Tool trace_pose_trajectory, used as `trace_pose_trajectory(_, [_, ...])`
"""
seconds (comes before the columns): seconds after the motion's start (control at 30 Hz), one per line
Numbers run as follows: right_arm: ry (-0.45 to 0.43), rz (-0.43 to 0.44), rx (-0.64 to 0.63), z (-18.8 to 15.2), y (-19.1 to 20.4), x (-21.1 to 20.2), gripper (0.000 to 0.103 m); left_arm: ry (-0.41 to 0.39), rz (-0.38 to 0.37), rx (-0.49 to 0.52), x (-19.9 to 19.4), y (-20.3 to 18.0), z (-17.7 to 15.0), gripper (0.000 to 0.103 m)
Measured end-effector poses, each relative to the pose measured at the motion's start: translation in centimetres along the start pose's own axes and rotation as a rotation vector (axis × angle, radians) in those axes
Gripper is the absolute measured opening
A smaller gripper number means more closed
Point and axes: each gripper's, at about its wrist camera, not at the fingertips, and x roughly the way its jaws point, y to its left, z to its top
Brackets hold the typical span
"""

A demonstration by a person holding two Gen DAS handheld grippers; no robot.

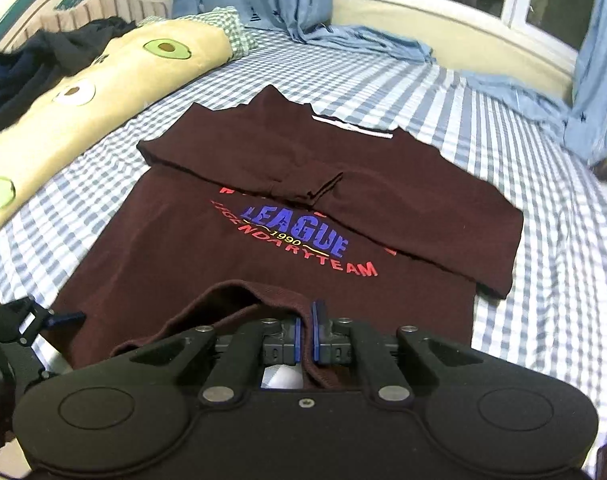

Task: Fold small clothes
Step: 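Grasp the hem with the right gripper and lift it toward the collar, then close the left gripper on the hem while the right gripper holds it lifted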

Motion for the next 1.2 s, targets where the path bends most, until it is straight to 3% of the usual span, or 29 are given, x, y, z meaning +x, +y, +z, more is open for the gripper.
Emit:
trace_pose_trajectory(0.1, [0.007, 0.021, 0.046, 0.6, -0.6, -0.1, 0.004, 0.0, 0.08, -0.015, -0.1, 1.8, -0.2, 0.038])
trace_pose_trajectory(0.23, [-0.01, 0.032, 0.073, 0.9, -0.8, -0.4, 0.004, -0.084, 0.137, 0.018, -1.5, 3.5, 0.0, 0.024])
trace_pose_trajectory(0.37, [-0.026, 0.036, 0.121, 1.0, -1.4, -0.7, 0.004, -0.119, 0.194, 0.023, -2.3, 4.9, 1.6, 0.024])
trace_pose_trajectory(0.5, [-0.038, 0.052, 0.192, 1.2, -2.3, -1.0, 0.004, -0.11, 0.194, -0.034, -2.4, 6.6, 3.1, 0.039])
trace_pose_trajectory(1.1, [-0.042, 0.025, 0.183, 1.6, -1.7, -1.2, 0.004, -0.044, 0.159, 0.007, -1.3, 6.2, 2.0, 0.038])
trace_pose_trajectory(1.13, [-0.042, 0.025, 0.185, 1.6, -1.7, -1.2, 0.004, -0.041, 0.155, 0.008, -1.3, 6.2, 2.0, 0.036])
trace_pose_trajectory(1.2, [-0.044, 0.03, 0.19, 1.6, -1.8, -1.3, 0.004, -0.046, 0.129, 0.009, -1.7, 6.3, 2.0, 0.01])
